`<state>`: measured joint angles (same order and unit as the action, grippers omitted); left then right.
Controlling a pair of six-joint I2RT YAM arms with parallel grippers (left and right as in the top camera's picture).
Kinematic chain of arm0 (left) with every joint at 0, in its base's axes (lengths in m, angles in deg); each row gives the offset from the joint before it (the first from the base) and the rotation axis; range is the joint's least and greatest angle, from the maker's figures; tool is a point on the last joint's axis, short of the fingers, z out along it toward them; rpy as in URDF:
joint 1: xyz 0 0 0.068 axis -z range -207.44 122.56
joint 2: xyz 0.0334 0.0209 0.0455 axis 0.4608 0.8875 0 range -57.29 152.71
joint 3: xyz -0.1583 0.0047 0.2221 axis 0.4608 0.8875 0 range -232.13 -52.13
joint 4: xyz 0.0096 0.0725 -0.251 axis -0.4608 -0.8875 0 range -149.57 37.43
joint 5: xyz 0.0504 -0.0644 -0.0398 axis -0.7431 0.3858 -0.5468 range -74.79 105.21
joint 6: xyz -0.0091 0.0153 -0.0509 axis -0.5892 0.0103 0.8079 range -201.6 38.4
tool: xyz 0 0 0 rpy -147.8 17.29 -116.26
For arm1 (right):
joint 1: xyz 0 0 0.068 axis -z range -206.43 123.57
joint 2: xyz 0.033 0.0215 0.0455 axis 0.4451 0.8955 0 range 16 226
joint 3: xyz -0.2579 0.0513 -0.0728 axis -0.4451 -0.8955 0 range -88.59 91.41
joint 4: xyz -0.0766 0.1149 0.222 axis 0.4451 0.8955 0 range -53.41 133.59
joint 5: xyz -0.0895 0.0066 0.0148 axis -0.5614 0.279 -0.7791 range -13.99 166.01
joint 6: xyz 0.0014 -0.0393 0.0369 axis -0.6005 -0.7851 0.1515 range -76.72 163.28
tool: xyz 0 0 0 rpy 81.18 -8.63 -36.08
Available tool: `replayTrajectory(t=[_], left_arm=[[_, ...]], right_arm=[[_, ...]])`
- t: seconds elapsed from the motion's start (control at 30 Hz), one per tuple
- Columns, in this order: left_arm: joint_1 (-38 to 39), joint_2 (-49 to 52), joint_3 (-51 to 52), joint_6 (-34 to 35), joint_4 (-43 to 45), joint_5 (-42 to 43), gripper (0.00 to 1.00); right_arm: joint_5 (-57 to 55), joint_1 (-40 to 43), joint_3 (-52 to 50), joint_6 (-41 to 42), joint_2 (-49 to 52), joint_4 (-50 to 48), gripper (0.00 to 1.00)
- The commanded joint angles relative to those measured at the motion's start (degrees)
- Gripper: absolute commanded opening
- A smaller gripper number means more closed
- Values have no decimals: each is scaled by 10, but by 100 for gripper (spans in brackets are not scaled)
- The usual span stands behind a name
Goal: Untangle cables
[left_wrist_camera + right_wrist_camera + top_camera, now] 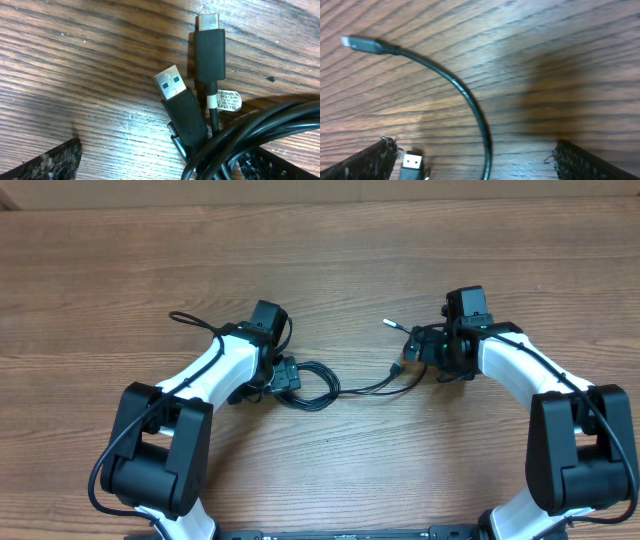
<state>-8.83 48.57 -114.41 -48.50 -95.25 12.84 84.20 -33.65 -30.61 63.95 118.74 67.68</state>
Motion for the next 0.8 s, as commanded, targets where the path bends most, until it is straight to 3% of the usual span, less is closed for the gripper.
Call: replayTrajectory(t=[0.0, 0.27, 0.3, 0.33, 0.37, 0.43, 0.47, 0.57, 0.67, 0.77], left_arm=[[-6, 17, 18, 3, 11, 7, 99], [-6, 17, 18, 3, 10, 5, 99], [-6, 17, 18, 3, 10, 5, 100], [-6, 17, 18, 3, 10, 4, 100], [-6, 17, 18, 3, 10, 4, 100], [-6, 17, 18, 1, 10, 4, 100], [-6, 17, 18, 1, 10, 4, 99], [-6, 17, 18, 1, 10, 5, 100], [-6, 17, 18, 1, 10, 4, 99], [-6, 17, 18, 1, 10, 4, 100]], right_arm=[[122, -6, -35, 3, 48, 42, 100], [254, -5, -19, 3, 47, 10, 100], [254, -5, -19, 3, 47, 6, 95], [254, -5, -19, 3, 47, 5, 81], [253, -5, -19, 2, 47, 7, 74], [249, -5, -21, 2, 47, 8, 61], [249, -5, -21, 2, 47, 9, 59], [249, -5, -21, 2, 47, 9, 61], [249, -5, -21, 2, 47, 9, 74], [249, -5, -21, 2, 47, 10, 81]])
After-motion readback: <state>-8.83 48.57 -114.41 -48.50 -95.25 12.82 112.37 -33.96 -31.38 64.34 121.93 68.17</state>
